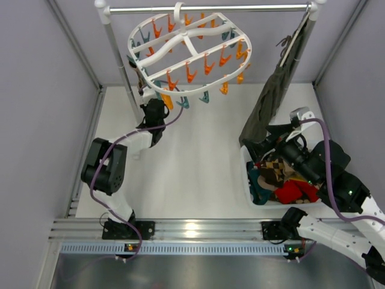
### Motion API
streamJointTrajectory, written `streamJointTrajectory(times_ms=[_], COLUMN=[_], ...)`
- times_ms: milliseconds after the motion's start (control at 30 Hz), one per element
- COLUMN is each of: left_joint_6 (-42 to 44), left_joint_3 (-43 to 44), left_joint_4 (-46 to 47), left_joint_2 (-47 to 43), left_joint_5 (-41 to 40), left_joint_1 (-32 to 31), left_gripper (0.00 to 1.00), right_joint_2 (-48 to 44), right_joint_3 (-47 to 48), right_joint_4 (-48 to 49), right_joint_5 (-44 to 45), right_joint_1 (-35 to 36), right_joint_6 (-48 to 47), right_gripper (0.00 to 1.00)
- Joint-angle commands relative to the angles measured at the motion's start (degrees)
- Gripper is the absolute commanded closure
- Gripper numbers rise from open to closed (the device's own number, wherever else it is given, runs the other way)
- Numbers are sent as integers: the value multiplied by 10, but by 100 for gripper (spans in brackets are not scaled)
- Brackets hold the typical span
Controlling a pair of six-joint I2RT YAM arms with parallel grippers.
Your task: Remove the socks clipped to the hanger
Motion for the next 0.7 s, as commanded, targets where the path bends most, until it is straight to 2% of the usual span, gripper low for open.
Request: streamJointTrajectory(times_ms=[0,167,267,500,667], left_joint_6=[-69,-107,-105,-78,-62], left_joint_3=[-44,-158,-197,-246,-249], left_joint_4=[28,28,25,24,24], left_joint_2=[-87,-206,-249,-316,-341], left_joint_5=[-2,-36,-82,-177,-218], left_joint_1=[-20,-73,-143,-307,-427], left_gripper=[100,100,100,100,100], right_joint_2=[-4,-13,-15,-14,35], right_joint_3=[-7,-6,0,23,80], right_joint_4=[53,68,70,98,124], right_joint_5=[-29,-68,-81,-113,-230], right_joint_1=[3,4,4,4,4], right_joint_6=[9,27,38,81,121], right_gripper=[1,1,0,1,0])
